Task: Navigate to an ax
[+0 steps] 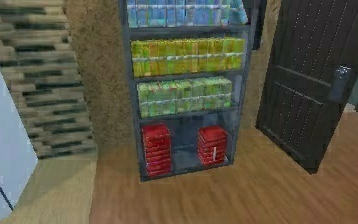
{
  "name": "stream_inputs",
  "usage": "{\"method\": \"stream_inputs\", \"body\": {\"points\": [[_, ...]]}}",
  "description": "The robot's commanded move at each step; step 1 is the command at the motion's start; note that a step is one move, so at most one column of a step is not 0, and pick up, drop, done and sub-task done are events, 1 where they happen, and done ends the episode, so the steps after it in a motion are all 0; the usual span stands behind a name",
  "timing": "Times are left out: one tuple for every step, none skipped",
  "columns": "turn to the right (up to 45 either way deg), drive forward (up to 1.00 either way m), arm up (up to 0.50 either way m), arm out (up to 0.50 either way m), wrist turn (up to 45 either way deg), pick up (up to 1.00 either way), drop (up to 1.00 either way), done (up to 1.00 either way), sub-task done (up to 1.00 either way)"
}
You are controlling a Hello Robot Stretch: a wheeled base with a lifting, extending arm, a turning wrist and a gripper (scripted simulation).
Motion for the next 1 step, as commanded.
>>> {"method": "stream_inputs", "body": {"points": [[45.0,0.0,0.0,0.0,0.0,0.0,0.0,0.0,0.0]]}}
